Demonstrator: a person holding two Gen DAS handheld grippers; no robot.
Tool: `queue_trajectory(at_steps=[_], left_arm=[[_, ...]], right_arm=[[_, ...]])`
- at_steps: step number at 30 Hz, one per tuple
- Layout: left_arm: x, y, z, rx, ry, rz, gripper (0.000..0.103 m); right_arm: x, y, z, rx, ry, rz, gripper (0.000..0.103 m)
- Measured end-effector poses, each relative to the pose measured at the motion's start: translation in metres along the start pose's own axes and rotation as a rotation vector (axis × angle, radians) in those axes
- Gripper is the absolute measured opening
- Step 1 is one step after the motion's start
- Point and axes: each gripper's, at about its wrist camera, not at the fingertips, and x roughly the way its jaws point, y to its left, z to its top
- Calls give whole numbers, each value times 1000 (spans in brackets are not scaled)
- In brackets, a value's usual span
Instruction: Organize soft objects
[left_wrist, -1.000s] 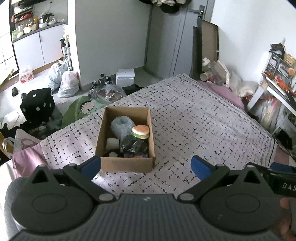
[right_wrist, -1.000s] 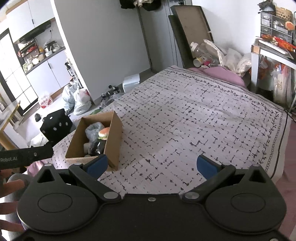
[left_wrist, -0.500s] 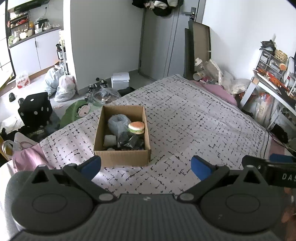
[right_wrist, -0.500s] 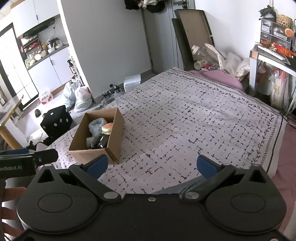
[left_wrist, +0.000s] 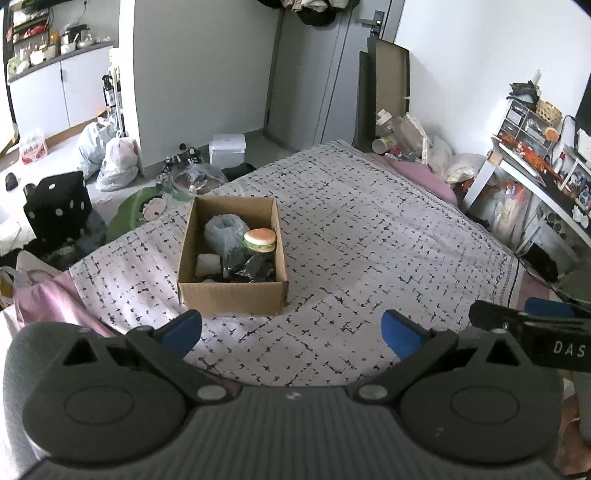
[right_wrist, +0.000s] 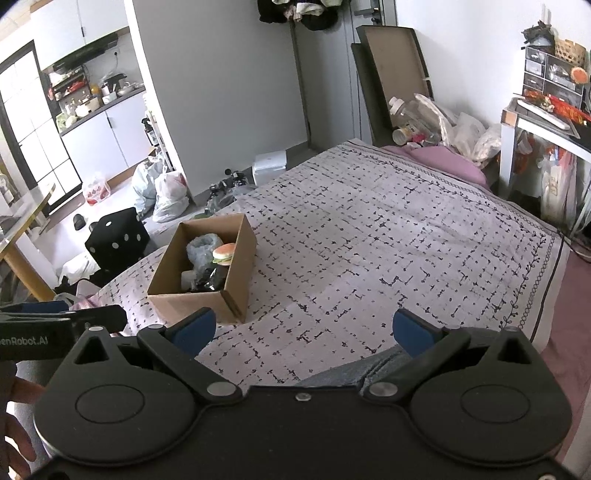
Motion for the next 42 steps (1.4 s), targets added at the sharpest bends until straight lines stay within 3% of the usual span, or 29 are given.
queue_trajectory(at_steps=[42], left_arm=[[-9,1,1,24,-2,14,102]], right_arm=[[0,6,2,13,5,6,103]])
